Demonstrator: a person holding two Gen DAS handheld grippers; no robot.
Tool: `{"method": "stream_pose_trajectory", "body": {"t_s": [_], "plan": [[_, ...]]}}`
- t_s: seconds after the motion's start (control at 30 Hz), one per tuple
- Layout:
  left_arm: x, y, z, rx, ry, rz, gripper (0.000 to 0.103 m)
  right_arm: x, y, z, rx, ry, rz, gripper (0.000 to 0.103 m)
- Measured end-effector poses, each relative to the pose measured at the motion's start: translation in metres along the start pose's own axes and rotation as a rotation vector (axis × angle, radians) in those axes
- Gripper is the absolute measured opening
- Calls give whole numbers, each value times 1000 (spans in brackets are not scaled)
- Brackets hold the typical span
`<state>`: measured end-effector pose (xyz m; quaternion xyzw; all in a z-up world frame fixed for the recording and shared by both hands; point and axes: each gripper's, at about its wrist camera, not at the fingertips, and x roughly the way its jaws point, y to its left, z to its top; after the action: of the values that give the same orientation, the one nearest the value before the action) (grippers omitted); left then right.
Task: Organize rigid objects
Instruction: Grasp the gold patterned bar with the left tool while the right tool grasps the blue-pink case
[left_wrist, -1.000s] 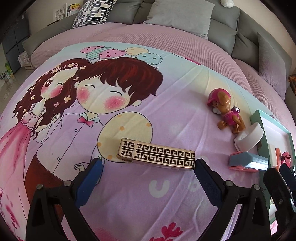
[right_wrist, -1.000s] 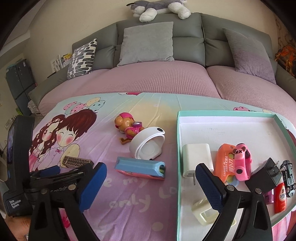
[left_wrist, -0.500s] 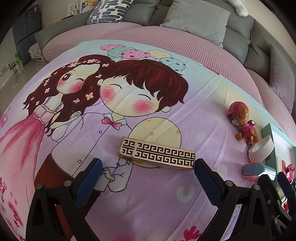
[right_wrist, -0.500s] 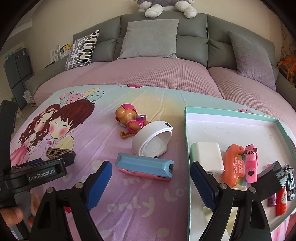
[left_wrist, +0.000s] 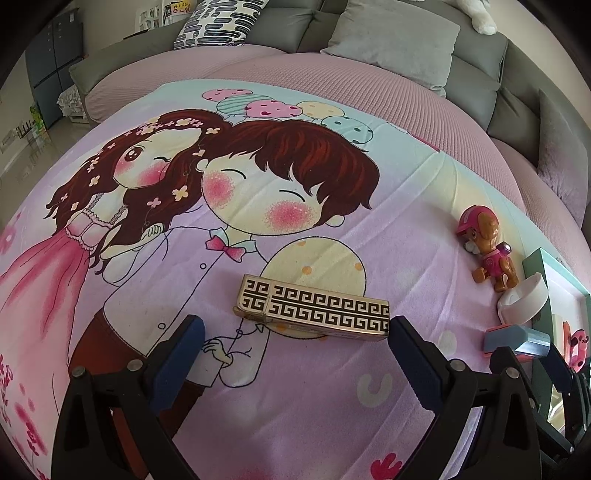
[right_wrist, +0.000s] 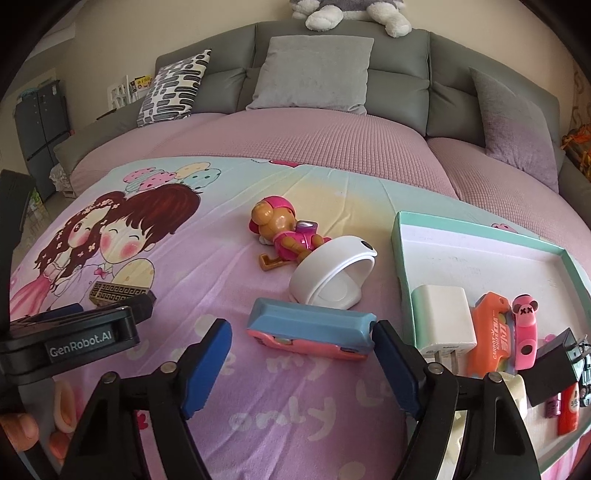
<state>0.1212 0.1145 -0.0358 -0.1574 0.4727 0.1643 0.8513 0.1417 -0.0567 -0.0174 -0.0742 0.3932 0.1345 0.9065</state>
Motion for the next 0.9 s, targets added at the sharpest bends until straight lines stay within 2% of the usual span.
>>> {"method": "stream_pose_trajectory", "body": {"t_s": [0.23,0.43,0.47,0.57,0.7,0.9], "plan": [[4,-2,-1,19,-1,22,99,9,1,-1,11,23,-18,73],[7,-7,-3,44,-4,51,99,9,-1,-2,22,23,-16,72],[7,-8,-3,45,-6,52,96,8,-1,-2,24,22,-16,72],[4,-12,-3,55,-20,43,82,6,-3,-1,33,17,-16,72],[3,-14,-2,62,-17,29,82,1,-7,-1,45,11,-18,72],[-7,-17,-1,43,-32,-34,82,-18,-13,5,63,-31,-4,72]]}}
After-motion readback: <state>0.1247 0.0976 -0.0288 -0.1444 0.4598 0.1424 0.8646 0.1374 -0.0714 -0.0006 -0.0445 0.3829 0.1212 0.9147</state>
